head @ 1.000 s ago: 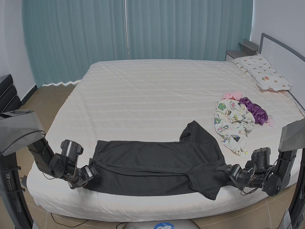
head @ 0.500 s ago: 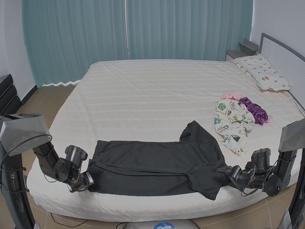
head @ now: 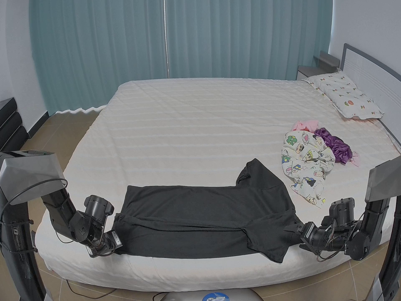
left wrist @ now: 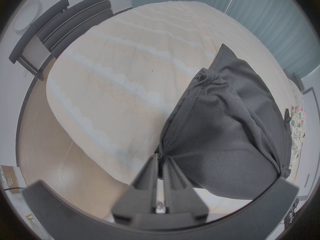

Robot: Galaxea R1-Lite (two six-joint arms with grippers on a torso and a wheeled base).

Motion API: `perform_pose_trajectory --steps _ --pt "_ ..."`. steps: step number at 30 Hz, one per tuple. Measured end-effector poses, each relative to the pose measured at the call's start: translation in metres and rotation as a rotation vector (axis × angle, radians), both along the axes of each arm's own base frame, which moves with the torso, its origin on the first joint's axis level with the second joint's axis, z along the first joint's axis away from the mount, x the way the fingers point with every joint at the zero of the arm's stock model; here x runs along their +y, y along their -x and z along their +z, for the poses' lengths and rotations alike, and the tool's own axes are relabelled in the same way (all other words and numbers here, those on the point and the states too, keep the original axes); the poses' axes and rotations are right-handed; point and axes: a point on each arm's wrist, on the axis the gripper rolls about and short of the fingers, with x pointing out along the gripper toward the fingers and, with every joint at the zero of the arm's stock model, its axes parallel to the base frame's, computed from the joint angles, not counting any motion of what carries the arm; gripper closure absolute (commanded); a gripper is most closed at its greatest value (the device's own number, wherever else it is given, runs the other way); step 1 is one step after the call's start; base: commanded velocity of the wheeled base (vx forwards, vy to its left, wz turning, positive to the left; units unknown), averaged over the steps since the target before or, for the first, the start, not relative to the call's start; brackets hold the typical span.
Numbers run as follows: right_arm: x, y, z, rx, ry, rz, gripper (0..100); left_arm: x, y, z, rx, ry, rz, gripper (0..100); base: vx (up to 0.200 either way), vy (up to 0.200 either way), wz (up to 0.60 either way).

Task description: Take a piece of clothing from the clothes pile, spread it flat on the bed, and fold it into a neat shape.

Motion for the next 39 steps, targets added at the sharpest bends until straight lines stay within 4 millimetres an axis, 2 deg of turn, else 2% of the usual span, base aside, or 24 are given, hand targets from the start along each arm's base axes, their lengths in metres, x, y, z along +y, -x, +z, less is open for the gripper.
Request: perform_pose_trajectory --steps 8,18,28,37,38,39 --pt "0.018 0.013 -0.005 0.026 0.062 0.038 0 0.003 -0.004 0.009 -0.030 0.083 -0.003 0 0.000 0.000 0.00" --pt "0.041 0.025 -0.019 0.050 0.163 0.085 0 0.021 -0.012 0.033 -0.084 0.263 0.040 0 0.000 0.000 0.00" --pt "0.053 0.017 -0.025 -0.053 0.159 0.078 0 0.029 -0.019 0.046 -0.134 0.326 0.078 0 0.000 0.000 0.00" --pt "0.058 0.019 -0.038 -0.038 0.205 0.079 0 0.039 -0.024 0.052 -0.152 0.328 0.105 0 0.000 0.000 0.00" --pt "0.059 0.020 -0.039 -0.036 0.207 0.081 100 0.039 -0.024 0.052 -0.149 0.329 0.106 0 0.000 0.000 0.00" --pt "0.059 0.020 -0.040 -0.034 0.208 0.082 100 0.039 -0.024 0.052 -0.147 0.329 0.108 0 0.000 0.000 0.00"
